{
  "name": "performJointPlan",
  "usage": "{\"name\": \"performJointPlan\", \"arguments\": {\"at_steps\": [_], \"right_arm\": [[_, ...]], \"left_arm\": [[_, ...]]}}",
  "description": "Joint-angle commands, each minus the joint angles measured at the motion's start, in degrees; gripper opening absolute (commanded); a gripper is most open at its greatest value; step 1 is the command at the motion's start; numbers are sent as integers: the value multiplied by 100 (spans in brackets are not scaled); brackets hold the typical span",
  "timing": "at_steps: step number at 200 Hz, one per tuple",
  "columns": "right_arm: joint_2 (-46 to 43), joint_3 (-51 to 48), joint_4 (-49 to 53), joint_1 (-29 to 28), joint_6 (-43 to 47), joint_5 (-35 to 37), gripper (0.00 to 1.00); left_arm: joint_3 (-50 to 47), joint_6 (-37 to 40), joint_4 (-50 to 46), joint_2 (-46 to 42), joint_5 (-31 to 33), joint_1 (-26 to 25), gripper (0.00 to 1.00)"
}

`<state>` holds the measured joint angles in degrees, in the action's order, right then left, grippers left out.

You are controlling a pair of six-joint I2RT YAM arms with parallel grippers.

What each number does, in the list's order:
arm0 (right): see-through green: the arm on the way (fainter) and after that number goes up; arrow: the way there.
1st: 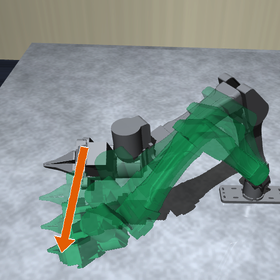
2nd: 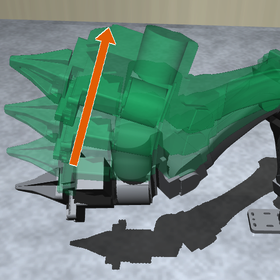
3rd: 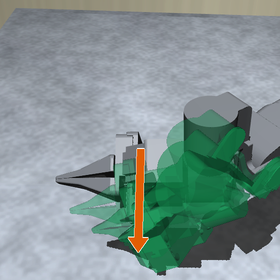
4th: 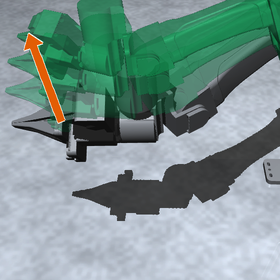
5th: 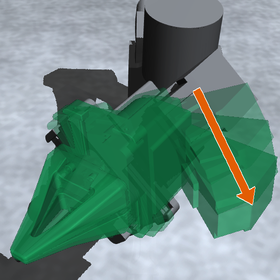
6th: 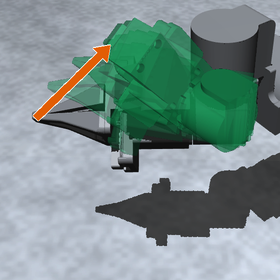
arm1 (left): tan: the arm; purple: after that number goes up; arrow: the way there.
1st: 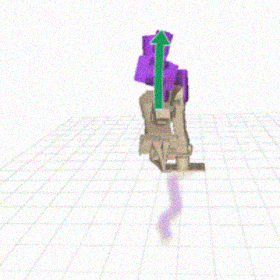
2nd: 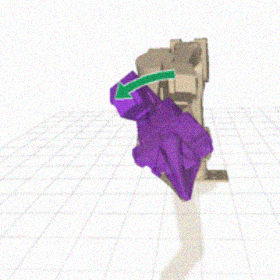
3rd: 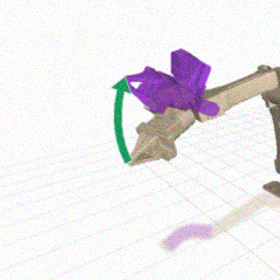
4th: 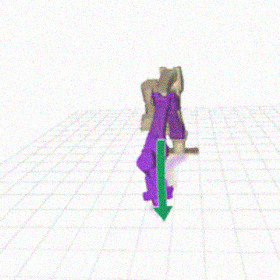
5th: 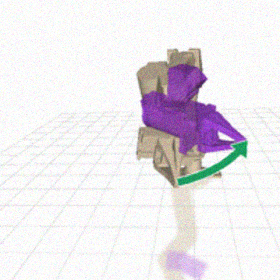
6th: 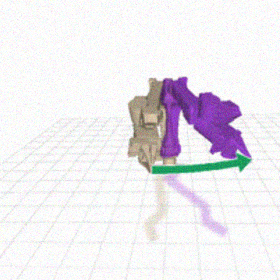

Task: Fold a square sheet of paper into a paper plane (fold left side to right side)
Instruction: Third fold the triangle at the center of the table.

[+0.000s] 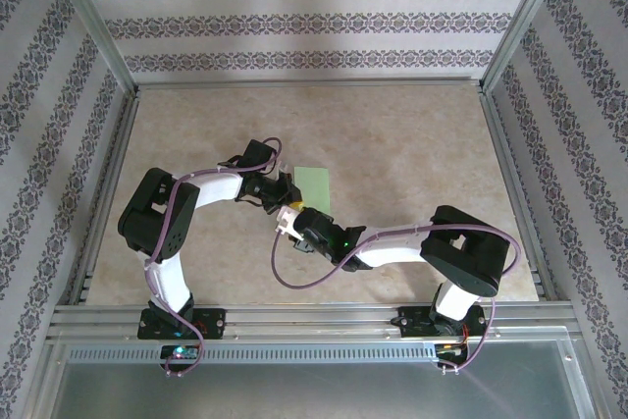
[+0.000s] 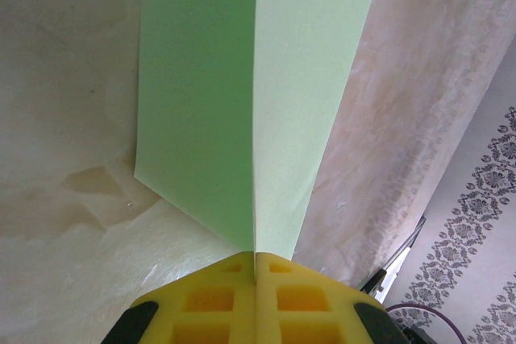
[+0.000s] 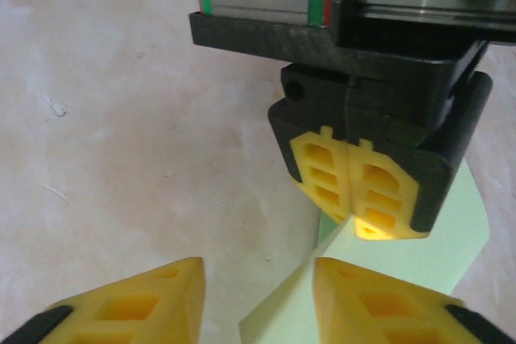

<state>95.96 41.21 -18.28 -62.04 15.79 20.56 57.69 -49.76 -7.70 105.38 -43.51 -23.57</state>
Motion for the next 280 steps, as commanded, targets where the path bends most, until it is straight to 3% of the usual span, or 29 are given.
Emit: {"name": "performJointPlan", "arguments": {"at_steps": [1,37,58,111,137,158,175,220,280], "right_arm": [[72,71,-137,-39,-67,229,34],[45,71,-53,-37,-129,308,12],[-31,65,34,-33,-147,319,0],[-434,-61,350,213,-755,-122,0],[-632,-78,607,451,-1089,-782,0],[-736,-80,761,684,-1364,-1426,0],[-798,-78,835,875,-1604,-1937,0],[-776,-43,781,1300,-2247,-3273,0],[-215,153,615,1645,-2962,-4327,0]], "left_arm": [[98,41,-166,51,-67,-45,0],[95,72,-195,42,-87,-49,2],[82,123,-215,5,-71,-43,10],[89,428,-568,-324,44,156,30],[132,704,-931,-656,100,429,42],[207,804,-1023,-892,85,684,46],[384,863,-1029,-865,11,762,45],[1171,986,-1015,-26,-116,671,24],[2179,1284,-1408,1117,-290,215,18]]}}
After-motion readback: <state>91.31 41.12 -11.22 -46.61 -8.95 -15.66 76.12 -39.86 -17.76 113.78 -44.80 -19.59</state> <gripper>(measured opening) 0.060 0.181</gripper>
